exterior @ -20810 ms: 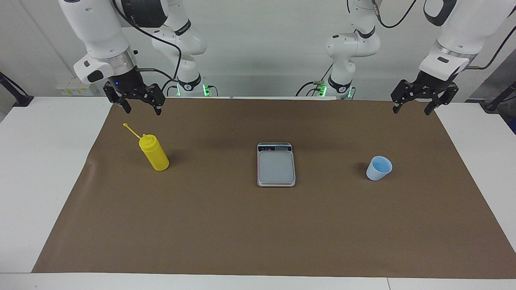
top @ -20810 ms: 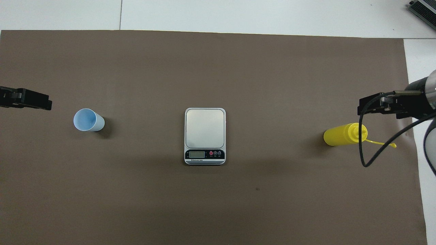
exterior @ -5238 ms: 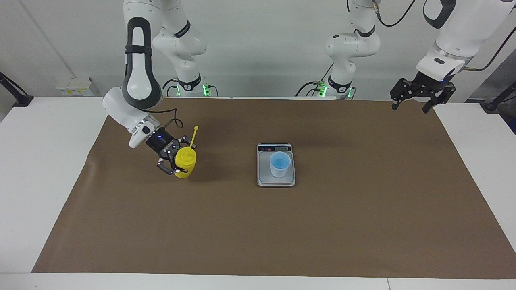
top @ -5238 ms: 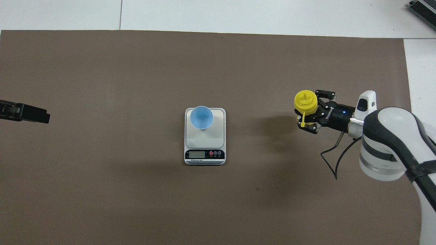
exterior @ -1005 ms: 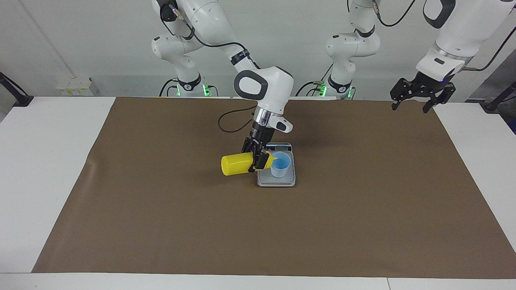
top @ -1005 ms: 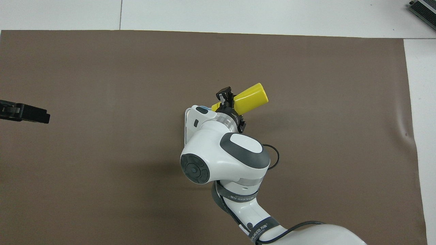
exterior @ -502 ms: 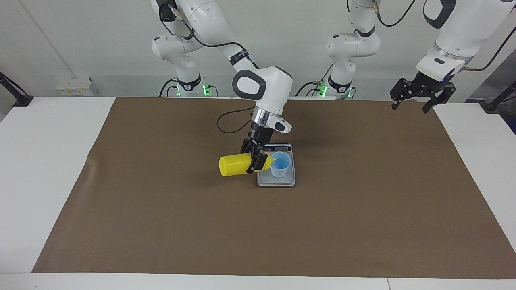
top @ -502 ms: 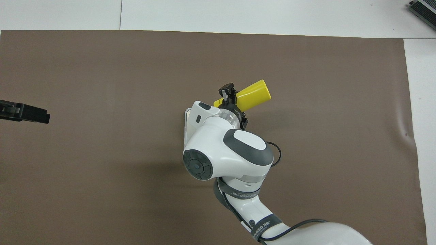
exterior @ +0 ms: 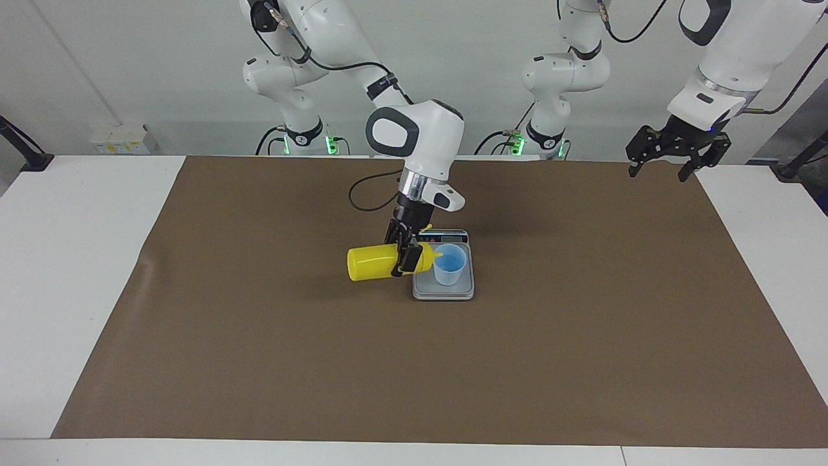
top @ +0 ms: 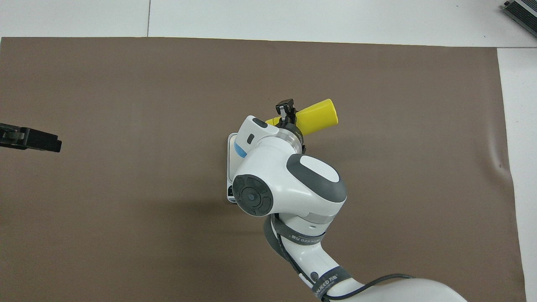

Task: Pour seasoning into cup on scale with both arms
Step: 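Turn the bottle upright and carry it back with the right gripper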

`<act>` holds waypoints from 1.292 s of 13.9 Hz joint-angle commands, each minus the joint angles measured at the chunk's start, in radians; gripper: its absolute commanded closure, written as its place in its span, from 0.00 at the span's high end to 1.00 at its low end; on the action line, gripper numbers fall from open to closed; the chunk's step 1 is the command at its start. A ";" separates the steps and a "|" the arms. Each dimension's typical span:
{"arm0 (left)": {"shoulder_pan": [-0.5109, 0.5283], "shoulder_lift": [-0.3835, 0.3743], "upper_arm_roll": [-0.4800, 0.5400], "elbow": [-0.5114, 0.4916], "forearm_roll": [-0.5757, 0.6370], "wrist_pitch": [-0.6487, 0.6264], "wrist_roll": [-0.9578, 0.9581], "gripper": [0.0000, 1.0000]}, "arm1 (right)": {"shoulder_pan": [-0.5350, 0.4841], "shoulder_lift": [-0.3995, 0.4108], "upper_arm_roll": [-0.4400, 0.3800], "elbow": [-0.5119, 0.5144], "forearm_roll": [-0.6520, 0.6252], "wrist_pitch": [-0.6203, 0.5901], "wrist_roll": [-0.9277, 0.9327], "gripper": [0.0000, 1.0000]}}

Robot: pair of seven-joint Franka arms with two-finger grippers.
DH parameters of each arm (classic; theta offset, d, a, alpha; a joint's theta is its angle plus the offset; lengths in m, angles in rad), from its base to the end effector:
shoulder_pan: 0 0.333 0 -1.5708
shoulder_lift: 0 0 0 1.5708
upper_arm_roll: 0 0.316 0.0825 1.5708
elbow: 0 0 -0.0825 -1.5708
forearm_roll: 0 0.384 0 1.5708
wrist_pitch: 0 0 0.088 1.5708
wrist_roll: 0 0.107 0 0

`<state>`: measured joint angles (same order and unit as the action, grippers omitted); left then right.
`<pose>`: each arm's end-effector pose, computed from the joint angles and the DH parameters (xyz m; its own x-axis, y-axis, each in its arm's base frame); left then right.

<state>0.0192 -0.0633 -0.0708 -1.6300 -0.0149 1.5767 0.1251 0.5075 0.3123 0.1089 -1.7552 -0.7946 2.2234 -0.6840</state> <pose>0.5343 -0.0304 0.6315 0.9844 -0.1756 0.0111 -0.1757 -0.9844 0.0091 0.5554 0.3583 0.4145 -0.0575 0.9261 -0.3729 0.8452 0.2440 0.4755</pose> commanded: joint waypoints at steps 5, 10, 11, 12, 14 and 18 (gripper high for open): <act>0.012 -0.009 -0.004 -0.005 -0.011 -0.012 -0.004 1.00 | -0.105 -0.153 0.012 -0.125 0.318 0.009 -0.002 0.00; 0.012 -0.009 -0.004 -0.005 -0.011 -0.012 -0.004 1.00 | -0.187 -0.202 0.011 -0.138 0.598 0.005 -0.142 0.00; 0.012 -0.009 -0.004 -0.005 -0.011 -0.012 -0.004 1.00 | -0.220 -0.211 0.012 -0.139 0.657 0.005 -0.176 0.00; 0.012 -0.009 -0.004 -0.005 -0.011 -0.012 -0.004 1.00 | -0.246 -0.222 0.012 -0.139 0.719 0.005 -0.224 0.00; 0.012 -0.009 -0.004 -0.005 -0.011 -0.012 -0.004 1.00 | -0.303 -0.234 0.011 -0.145 0.834 0.004 -0.332 0.00; 0.012 -0.009 -0.004 -0.005 -0.011 -0.012 -0.004 1.00 | -0.433 -0.245 0.011 -0.158 1.068 0.005 -0.590 0.00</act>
<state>0.0192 -0.0633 -0.0708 -1.6300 -0.0149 1.5767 0.1251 0.1378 0.0992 0.1066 -1.8811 0.1673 2.2219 -1.1529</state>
